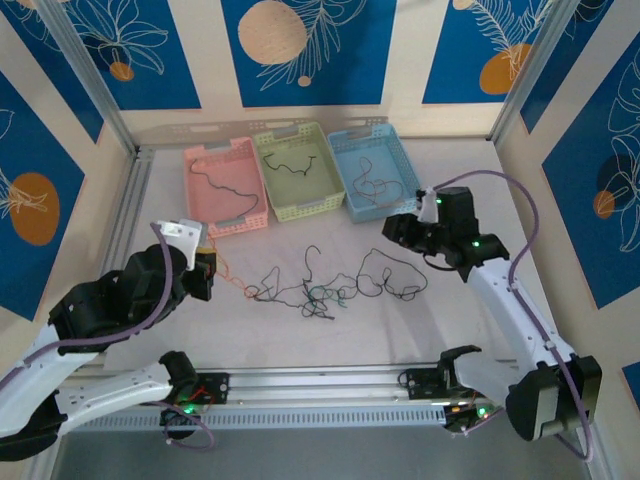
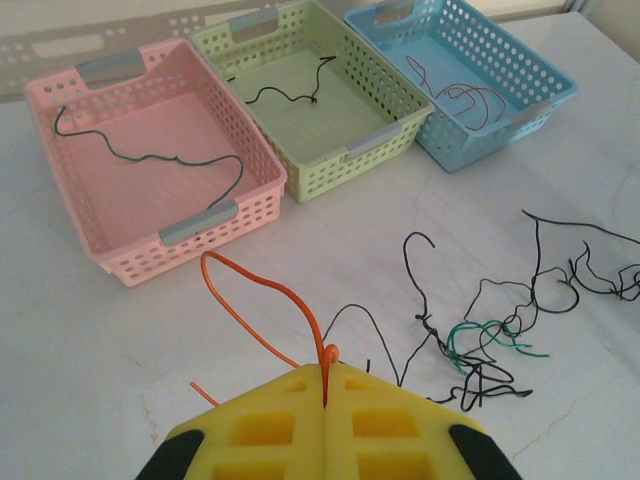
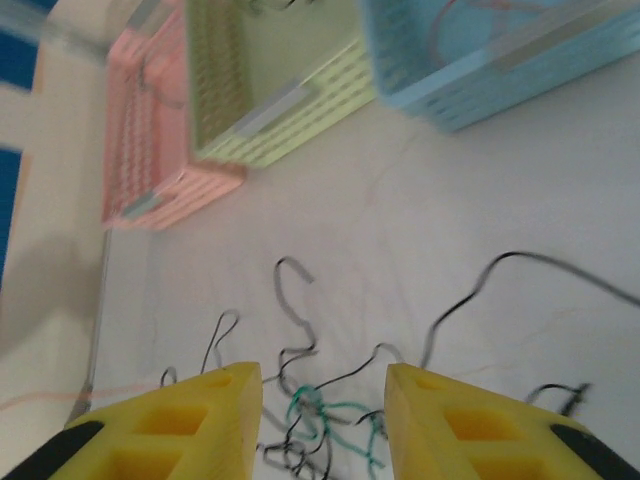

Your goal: Untangle the cables

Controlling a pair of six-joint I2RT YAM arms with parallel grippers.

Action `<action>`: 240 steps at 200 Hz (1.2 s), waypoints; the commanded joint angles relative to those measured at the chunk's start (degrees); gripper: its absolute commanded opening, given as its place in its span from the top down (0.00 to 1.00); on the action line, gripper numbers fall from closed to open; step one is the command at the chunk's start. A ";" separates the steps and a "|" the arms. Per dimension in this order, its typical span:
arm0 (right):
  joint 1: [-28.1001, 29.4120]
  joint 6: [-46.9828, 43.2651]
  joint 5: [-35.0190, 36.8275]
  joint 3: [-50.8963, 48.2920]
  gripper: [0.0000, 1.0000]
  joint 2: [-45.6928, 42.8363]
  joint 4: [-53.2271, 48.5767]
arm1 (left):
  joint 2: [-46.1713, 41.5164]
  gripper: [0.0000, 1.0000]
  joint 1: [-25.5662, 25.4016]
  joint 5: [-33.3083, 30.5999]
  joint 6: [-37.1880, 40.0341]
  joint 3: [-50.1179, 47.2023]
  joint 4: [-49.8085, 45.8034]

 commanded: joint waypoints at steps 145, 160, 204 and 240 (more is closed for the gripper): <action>34.33 9.68 -1.11 28.41 0.68 50.79 4.23 | -1.93 1.00 0.56 -0.74 0.55 0.63 -0.65; 34.47 9.64 -1.17 28.84 0.70 51.86 4.08 | -2.11 1.00 0.54 -0.96 0.61 0.62 -0.91; 35.02 9.49 -1.91 30.22 0.77 53.69 3.74 | -2.37 1.00 0.58 -1.18 0.48 0.40 -1.27; 35.11 9.67 -0.35 30.29 0.73 54.23 2.83 | -2.55 1.00 0.59 -1.20 0.44 0.61 -1.71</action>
